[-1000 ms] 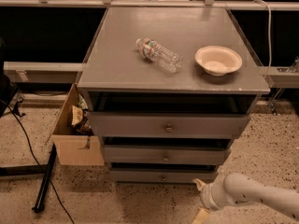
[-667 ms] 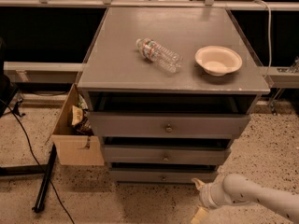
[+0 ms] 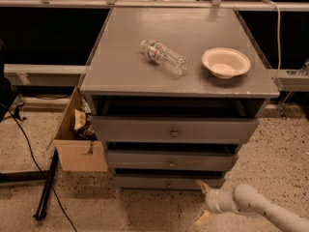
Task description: Open bottom drawer
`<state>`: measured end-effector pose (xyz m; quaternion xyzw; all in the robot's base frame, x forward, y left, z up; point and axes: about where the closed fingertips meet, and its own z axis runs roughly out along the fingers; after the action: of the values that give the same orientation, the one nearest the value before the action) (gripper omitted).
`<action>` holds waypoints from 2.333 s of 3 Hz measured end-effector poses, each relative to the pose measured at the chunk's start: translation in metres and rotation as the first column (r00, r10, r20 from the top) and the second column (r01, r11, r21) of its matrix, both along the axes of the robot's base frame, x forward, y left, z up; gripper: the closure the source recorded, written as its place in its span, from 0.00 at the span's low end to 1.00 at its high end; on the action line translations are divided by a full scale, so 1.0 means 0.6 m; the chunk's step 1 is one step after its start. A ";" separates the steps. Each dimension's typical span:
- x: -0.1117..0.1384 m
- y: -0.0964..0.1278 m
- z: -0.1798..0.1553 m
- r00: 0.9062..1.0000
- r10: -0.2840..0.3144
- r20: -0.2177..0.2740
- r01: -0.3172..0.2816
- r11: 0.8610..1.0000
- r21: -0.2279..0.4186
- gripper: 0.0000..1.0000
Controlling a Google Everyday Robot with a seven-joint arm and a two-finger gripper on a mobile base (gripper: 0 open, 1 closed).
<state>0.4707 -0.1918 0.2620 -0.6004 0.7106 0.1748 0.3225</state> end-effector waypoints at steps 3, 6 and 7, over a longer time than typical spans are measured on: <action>0.027 0.001 -0.015 0.994 0.011 0.107 -0.015 0.999 0.039 0.00; 0.082 -0.001 -0.070 0.989 0.014 0.146 -0.012 1.000 -0.010 0.00; 0.103 -0.005 -0.089 0.988 0.006 0.154 -0.002 1.000 -0.027 0.00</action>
Offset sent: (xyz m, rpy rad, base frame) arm 0.0106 -0.0006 -0.0036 0.0417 -0.0768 0.0039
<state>0.5328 -0.1945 0.2085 -0.6179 0.6845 0.1193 0.3680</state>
